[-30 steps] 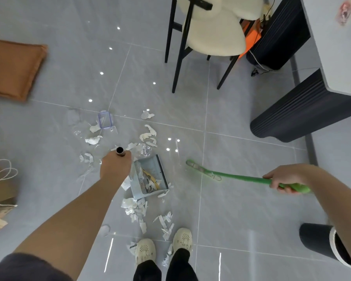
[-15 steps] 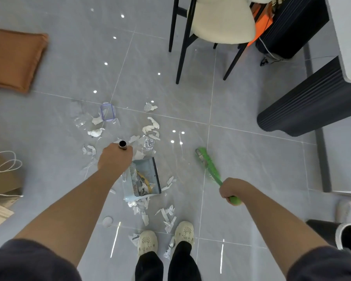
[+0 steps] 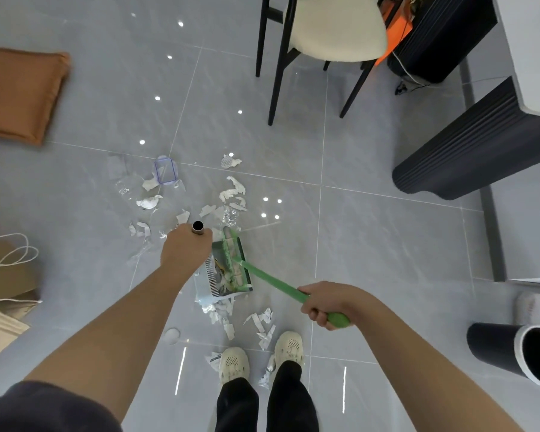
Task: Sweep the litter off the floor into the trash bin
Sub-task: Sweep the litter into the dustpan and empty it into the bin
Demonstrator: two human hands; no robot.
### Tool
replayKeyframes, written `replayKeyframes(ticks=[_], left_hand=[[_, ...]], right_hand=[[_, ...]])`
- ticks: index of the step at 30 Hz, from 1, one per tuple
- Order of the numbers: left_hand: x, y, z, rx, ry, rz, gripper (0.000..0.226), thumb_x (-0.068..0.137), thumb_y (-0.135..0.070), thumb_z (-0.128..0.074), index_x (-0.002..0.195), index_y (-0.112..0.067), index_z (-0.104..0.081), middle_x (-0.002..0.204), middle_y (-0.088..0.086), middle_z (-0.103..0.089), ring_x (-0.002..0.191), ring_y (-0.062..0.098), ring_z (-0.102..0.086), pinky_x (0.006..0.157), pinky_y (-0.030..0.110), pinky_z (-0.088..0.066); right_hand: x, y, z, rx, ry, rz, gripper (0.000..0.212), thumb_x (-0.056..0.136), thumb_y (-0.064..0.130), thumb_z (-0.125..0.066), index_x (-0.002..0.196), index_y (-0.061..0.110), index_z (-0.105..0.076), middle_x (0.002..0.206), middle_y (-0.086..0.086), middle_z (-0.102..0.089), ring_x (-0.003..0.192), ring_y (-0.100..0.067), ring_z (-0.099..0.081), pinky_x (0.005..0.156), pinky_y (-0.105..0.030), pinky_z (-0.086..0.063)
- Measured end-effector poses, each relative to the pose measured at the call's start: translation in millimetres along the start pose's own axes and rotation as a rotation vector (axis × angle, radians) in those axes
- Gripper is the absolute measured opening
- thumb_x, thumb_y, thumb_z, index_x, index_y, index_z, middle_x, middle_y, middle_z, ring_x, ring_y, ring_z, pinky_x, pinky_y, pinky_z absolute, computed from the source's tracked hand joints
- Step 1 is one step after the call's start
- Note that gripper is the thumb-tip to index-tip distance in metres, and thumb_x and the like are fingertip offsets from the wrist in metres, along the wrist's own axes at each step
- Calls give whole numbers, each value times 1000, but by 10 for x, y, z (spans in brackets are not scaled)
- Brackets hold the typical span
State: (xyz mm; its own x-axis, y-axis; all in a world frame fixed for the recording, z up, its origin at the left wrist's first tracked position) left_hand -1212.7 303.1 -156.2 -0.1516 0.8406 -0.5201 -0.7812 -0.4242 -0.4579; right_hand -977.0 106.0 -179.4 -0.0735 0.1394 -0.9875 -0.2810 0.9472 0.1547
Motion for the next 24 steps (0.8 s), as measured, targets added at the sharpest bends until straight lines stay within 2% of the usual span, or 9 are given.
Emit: replayKeyframes(ticks=[3,6,8,13,16,21,24], left_hand=[[-99,92,77,22,3,-37,33,90,-22,-45,60,-8,-45,62,9,-51,59,27,-46,57,30,-36],[-204,180,166,9,19,-124,34,90,-22,-44,58,-11,-40,57,5,-43,58,26,-41,55,30,-33],[-299,238,229,4,32,-186,31,91,-21,-44,63,-7,-42,56,4,-41,59,25,-39,55,31,-33],[-592,451,343,-90,49,-232,27,90,-24,-47,81,-1,-59,72,24,-57,59,21,-46,58,34,-38],[-724,651,387,-128,32,-218,26,91,-25,-48,81,-5,-62,78,25,-62,63,22,-51,60,33,-40],[-1000,1046,375,-175,12,-175,23,87,-26,-49,76,-12,-63,81,27,-61,64,25,-51,61,37,-42],[-1242,1208,363,-168,-1,-183,22,88,-26,-49,75,-18,-65,79,25,-63,66,35,-55,63,41,-47]], right_hand=[[-215,-284,-125,18,-79,70,60,91,1,-44,145,28,-37,62,-2,-45,39,-6,-37,39,-18,-34],[-375,-564,-274,81,-135,117,63,89,3,-43,142,38,-38,63,-2,-46,42,-8,-38,43,-21,-34],[-432,-725,-363,92,-166,145,64,88,3,-43,140,40,-38,65,-3,-45,43,-9,-38,44,-22,-35],[-424,-1091,-493,65,-230,147,69,88,7,-43,148,37,-28,72,-5,-49,44,-9,-44,45,-23,-41],[-418,-1279,-561,58,-273,131,67,90,9,-42,149,35,-24,78,-5,-49,49,-11,-46,45,-22,-42],[-429,-1711,-738,78,-308,93,62,89,5,-38,146,28,-30,80,-7,-47,52,-14,-44,43,-20,-39],[-452,-2082,-926,91,-316,52,56,88,3,-36,140,23,-35,79,-9,-45,53,-15,-43,44,-21,-37]])
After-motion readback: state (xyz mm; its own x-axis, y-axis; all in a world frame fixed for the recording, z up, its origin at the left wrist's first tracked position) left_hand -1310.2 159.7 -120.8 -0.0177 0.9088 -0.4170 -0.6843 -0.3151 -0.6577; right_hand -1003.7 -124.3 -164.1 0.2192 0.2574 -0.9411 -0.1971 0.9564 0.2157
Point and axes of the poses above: each hand's wrist, its own x-axis towards the middle knuckle, its own z-axis out of the back of the hand, y = z × x, the point moved 10 cm from there along x, towards the middle knuckle
